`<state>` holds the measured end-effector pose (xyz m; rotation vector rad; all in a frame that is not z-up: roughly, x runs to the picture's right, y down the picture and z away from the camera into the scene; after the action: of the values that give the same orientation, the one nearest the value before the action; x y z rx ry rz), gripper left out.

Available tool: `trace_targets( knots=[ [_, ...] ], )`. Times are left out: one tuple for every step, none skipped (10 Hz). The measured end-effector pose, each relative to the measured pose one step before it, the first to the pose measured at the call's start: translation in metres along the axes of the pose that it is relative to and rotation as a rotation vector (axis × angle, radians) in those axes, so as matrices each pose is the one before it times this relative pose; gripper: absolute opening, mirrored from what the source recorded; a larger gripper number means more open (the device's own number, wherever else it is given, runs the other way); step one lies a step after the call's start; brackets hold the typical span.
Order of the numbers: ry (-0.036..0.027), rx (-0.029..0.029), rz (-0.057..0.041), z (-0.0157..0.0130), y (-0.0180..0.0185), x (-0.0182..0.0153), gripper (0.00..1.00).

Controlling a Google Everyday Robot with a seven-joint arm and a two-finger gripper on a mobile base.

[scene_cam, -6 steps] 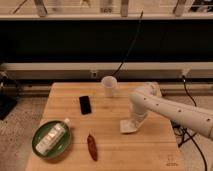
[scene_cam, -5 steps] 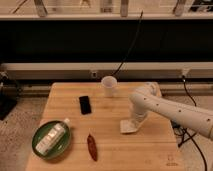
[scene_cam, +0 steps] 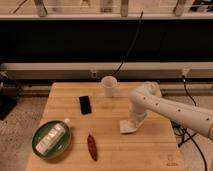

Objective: Wipe the white sponge on the table

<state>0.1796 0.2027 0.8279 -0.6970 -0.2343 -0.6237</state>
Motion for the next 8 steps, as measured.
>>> trace_targets(
  knots=[
    [-0.00080,0.00019,-0.00363,-0.00024,-0.00044,-0.00024,0.00],
    [-0.00215,-0.00110,-0.00508,0.00093,0.00020,-0.00069,0.00],
    [-0.00039,-0.00123,-0.00460,-0.00008,0.00067,0.00000,0.00],
    [-0.00111,-0.00127,-0.00583,0.00044,0.00073,-0.00082,0.00],
    [-0.00024,-0.00086,-0.00362,0.00014,0.00093,0.00004,0.00],
    [-0.00023,0.00027,-0.00358,-0.00016,0.00046,0.00038,0.00],
    [-0.00059,-0.00132,-0.00668,0.00016,-0.00034,-0.00074,0.00],
    [-0.00090,-0.00184,-0.00472,0.00035,-0.00001,-0.00111,0.00]
  ],
)
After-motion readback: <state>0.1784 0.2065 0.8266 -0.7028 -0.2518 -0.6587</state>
